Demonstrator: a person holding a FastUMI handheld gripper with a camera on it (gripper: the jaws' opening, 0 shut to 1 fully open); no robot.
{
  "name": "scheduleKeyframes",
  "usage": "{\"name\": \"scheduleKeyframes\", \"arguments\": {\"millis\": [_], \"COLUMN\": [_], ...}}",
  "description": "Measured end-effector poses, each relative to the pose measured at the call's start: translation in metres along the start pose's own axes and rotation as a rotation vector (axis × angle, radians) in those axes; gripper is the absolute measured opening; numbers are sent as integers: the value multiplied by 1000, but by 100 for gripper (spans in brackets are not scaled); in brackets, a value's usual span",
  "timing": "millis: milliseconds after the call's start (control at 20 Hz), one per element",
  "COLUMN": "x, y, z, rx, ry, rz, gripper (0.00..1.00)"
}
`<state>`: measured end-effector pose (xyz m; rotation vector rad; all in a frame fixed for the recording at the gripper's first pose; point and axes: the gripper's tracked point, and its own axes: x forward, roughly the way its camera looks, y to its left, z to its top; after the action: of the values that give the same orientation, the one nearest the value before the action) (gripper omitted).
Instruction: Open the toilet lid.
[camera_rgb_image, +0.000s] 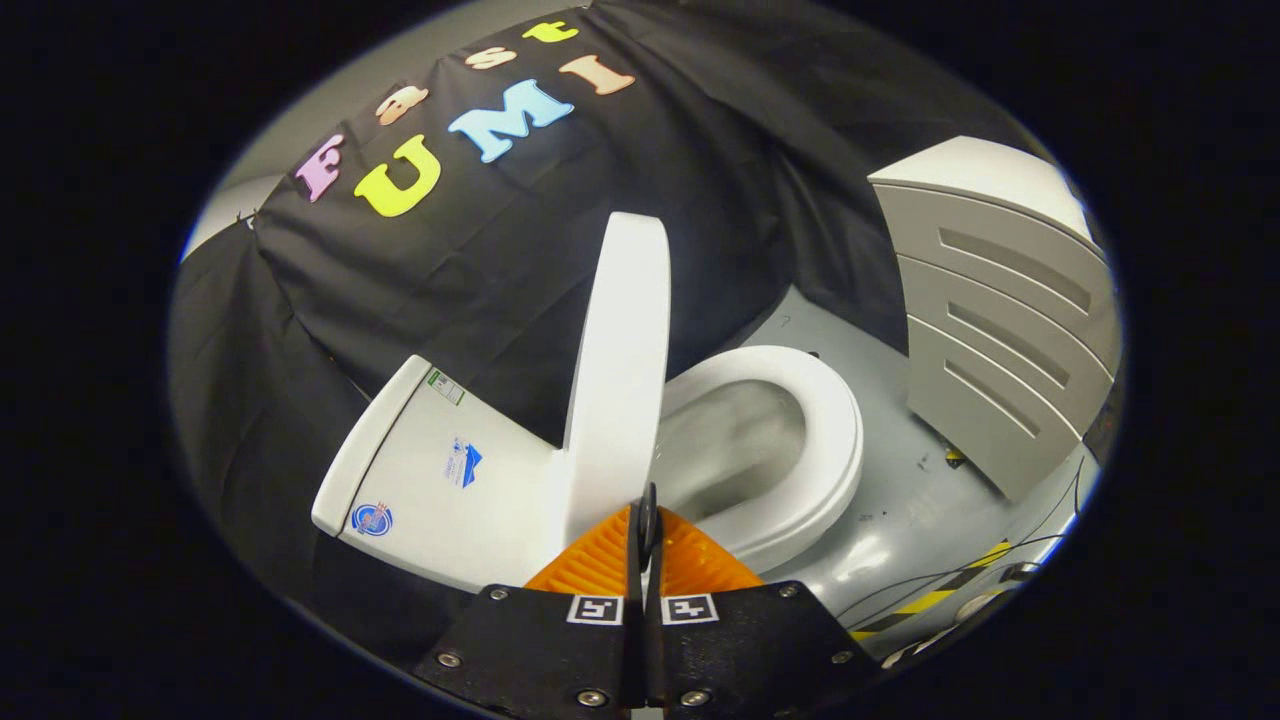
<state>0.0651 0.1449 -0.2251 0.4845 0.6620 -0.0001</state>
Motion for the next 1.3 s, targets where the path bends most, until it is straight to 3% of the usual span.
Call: {"name": "scheduleKeyframes", "arguments": {"millis": [700, 1300], "x": [-13, -20], "y": [57, 121], "z": [6, 1], "rx": [-217, -363], "ry": [-94, -163], "rz": [-31, -1], "gripper": [0, 0]}}
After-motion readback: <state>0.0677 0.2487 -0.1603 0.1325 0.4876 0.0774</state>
